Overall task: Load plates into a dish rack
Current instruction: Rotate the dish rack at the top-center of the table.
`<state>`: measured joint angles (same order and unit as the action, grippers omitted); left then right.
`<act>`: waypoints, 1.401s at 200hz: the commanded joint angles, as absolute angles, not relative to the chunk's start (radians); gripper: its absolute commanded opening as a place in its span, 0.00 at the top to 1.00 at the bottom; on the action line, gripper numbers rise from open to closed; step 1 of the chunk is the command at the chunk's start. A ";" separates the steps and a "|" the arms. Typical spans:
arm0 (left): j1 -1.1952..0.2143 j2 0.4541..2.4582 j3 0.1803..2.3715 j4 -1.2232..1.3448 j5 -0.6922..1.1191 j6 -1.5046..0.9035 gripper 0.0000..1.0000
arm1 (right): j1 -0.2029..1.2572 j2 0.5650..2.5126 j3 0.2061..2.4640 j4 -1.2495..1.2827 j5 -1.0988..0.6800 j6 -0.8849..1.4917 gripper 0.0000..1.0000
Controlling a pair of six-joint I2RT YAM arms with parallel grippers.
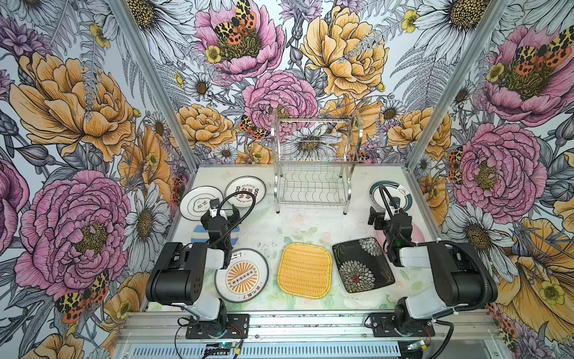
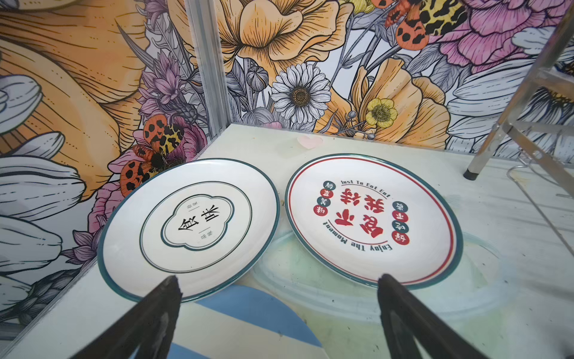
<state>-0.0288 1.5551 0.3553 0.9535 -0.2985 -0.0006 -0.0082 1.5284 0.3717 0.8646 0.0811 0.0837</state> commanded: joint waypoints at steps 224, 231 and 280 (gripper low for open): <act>-0.027 1.549 0.367 0.958 -0.270 -0.005 0.01 | -0.016 1.538 0.394 0.868 0.067 0.067 0.01; -0.027 1.549 0.367 0.958 -0.270 -0.005 0.01 | -0.017 1.537 0.393 0.868 0.067 0.067 0.01; -0.083 1.401 0.439 0.719 -0.340 0.042 0.01 | -0.010 1.410 0.457 0.651 0.098 0.074 0.01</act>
